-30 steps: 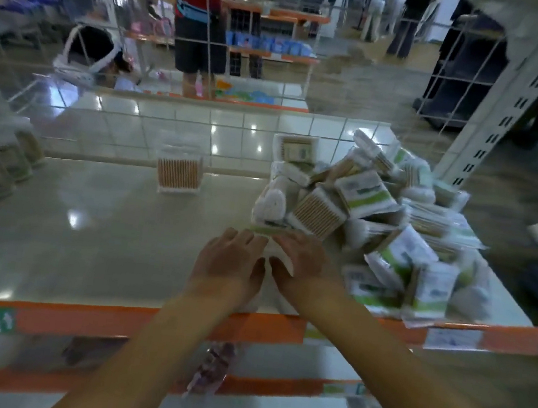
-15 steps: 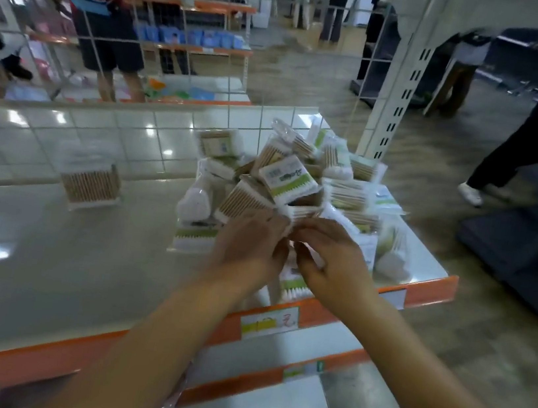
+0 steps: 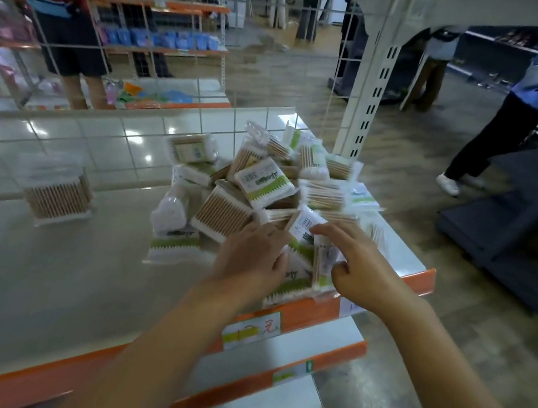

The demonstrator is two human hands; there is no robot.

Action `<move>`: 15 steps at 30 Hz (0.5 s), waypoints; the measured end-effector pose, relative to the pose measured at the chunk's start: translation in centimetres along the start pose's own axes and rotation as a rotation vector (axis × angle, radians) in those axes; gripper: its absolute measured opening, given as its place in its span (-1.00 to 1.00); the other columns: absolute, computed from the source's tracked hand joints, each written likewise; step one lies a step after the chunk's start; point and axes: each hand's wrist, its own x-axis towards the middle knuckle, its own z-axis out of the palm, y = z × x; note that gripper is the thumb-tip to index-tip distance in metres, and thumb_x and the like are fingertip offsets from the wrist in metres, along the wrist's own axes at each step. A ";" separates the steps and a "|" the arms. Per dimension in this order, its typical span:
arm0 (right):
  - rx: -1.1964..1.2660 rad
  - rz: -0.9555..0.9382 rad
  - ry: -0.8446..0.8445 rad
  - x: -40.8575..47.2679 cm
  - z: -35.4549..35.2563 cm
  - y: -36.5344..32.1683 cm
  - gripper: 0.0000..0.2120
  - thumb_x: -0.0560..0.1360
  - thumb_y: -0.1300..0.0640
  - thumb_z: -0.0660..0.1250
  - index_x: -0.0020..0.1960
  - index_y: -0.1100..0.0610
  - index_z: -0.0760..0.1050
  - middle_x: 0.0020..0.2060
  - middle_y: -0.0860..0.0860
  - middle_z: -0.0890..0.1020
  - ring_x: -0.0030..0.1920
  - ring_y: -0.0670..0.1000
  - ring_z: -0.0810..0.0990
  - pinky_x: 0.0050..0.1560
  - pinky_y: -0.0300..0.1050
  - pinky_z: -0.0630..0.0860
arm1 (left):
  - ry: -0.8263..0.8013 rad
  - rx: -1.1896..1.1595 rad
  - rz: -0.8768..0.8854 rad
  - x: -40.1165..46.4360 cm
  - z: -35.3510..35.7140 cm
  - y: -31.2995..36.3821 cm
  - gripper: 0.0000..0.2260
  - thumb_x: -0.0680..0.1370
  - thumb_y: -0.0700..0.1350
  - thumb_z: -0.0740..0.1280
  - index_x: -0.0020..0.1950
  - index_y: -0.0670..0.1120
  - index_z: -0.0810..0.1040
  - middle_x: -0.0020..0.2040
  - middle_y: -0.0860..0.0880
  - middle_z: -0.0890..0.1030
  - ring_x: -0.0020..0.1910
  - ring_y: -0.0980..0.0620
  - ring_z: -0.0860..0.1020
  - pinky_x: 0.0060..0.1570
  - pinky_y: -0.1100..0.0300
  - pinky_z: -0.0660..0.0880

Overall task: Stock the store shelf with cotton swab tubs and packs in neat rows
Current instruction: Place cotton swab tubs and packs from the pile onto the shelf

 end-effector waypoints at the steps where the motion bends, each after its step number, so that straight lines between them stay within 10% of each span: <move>1: -0.010 -0.006 0.011 0.0 0.2 0.0 -0.39 0.35 0.41 0.22 0.36 0.06 0.35 0.31 0.01 0.39 0.36 0.05 0.26 0.35 -0.04 0.24 | -0.008 -0.003 0.004 -0.1 0.0 -0.1 -0.71 0.59 -0.05 0.14 0.29 -0.03 0.43 0.19 0.00 0.50 0.19 0.01 0.38 0.07 0.13 0.37; 7: 0.031 -0.015 0.009 0.1 0.6 0.4 -0.42 0.31 0.44 0.23 0.26 0.04 0.45 0.20 0.02 0.43 0.31 0.08 0.28 0.34 0.22 0.22 | -0.001 -0.022 0.033 -0.1 0.4 -0.6 -0.70 0.57 -0.07 0.19 0.29 -0.08 0.44 0.20 -0.02 0.47 0.22 0.01 0.35 0.10 0.16 0.33; 15: 0.207 -0.061 0.032 0.0 0.7 0.1 -0.50 0.38 0.46 0.30 0.21 0.03 0.48 0.08 -0.06 0.43 0.12 -0.10 0.38 0.05 -0.45 0.37 | 0.153 -0.174 0.112 -1.0 1.5 -0.3 -0.63 0.43 0.01 0.21 0.14 -0.14 0.54 0.11 -0.05 0.51 0.22 -0.02 0.35 0.20 0.09 0.32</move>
